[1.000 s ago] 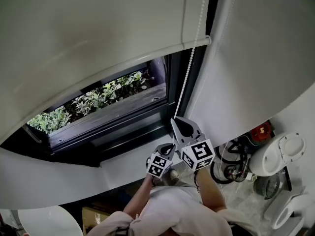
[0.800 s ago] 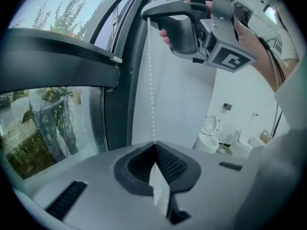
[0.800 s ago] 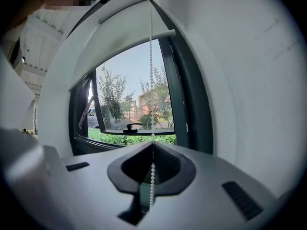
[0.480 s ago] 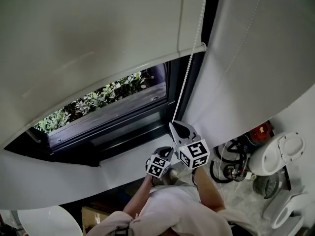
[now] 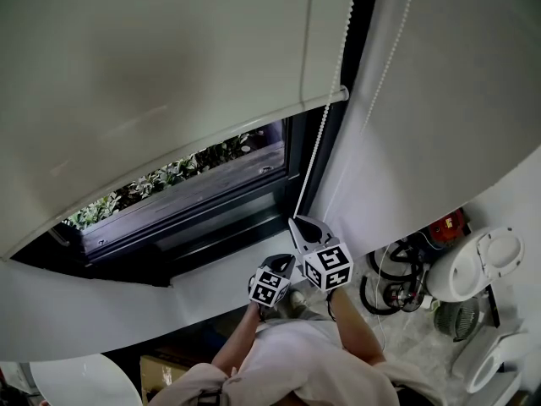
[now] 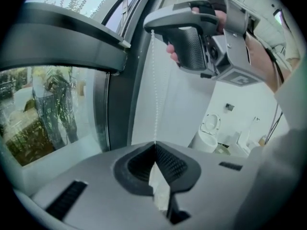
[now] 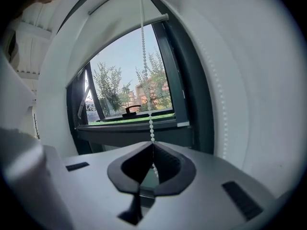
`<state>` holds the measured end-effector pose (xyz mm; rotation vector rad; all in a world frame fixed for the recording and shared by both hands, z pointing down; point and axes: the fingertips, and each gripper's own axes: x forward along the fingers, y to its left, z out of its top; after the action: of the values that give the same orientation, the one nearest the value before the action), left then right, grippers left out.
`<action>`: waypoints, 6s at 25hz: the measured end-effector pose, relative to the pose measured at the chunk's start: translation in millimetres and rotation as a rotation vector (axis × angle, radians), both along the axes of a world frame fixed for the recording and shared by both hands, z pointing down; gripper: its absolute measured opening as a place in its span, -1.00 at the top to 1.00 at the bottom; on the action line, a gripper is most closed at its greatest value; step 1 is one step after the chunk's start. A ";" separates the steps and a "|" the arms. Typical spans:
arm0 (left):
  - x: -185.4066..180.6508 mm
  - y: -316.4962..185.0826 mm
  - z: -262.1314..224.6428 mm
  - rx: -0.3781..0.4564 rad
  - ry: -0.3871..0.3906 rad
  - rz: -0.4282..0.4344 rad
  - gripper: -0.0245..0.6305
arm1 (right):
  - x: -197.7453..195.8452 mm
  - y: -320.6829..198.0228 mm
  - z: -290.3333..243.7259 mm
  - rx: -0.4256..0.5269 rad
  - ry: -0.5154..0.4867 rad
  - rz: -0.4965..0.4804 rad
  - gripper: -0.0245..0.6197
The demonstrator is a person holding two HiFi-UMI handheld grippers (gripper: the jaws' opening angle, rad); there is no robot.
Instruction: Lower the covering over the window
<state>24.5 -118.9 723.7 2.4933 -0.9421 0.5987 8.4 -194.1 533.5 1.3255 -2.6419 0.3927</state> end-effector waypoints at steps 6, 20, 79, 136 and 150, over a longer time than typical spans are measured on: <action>-3.2 -3.9 -28.9 0.052 0.029 -0.018 0.87 | 2.8 1.1 0.3 0.002 0.010 -0.006 0.93; -22.2 -20.6 -178.3 0.266 0.147 -0.005 0.48 | 4.2 2.0 0.4 0.009 -0.007 -0.027 0.93; 9.8 -77.3 -272.4 0.473 0.185 0.001 0.88 | 6.4 45.2 146.7 -0.306 0.154 -0.059 0.93; 7.0 -53.9 -189.5 0.363 0.135 -0.013 0.88 | 14.1 5.5 -227.7 0.491 -0.008 -0.014 0.81; 3.6 -46.4 -138.3 0.226 0.108 -0.016 0.88 | 13.4 -11.6 -173.3 0.354 -0.070 0.009 0.94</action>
<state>28.1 -165.4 585.3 2.6818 -1.0375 0.3648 21.8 -205.8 360.2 1.4399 -2.8614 -0.0344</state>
